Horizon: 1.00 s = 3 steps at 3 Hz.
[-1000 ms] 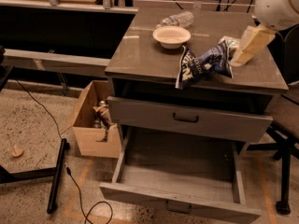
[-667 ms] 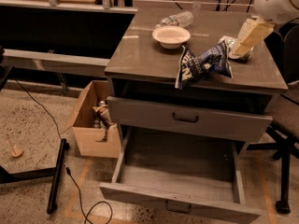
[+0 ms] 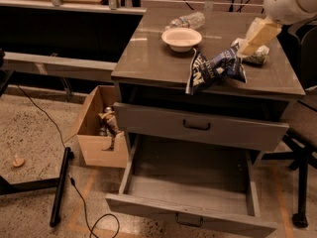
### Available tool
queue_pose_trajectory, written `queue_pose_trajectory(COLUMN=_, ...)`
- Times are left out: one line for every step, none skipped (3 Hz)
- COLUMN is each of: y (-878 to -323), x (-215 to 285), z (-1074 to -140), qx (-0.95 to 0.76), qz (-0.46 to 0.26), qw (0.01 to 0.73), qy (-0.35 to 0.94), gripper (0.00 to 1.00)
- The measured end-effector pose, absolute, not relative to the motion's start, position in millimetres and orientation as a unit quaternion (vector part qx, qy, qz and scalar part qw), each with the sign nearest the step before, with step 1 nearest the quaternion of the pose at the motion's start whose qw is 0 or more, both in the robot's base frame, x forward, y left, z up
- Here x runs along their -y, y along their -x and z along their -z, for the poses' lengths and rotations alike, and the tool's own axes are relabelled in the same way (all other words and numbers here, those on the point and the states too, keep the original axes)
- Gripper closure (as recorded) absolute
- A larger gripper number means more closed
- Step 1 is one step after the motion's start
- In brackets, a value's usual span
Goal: Place water bottle into middle drawer
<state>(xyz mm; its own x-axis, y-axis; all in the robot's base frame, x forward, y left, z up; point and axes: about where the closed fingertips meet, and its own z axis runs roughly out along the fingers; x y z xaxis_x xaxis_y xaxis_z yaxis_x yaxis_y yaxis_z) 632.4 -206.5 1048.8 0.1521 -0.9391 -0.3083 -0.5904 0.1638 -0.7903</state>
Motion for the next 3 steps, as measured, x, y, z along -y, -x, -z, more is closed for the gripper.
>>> queue_pose_trajectory(y=-705, x=196, z=-1049, qx=-0.612, qz=0.204, qw=0.502, qy=0.576, gripper=0.0)
queue_pose_trajectory(y=-771, x=191, z=-1050, qx=-0.616, qz=0.188, qw=0.549, qy=0.533, gripper=0.0)
queue_pose_trajectory(y=-821, x=202, z=-1040, qx=-0.64, qz=0.172, qw=0.572, qy=0.483, gripper=0.0)
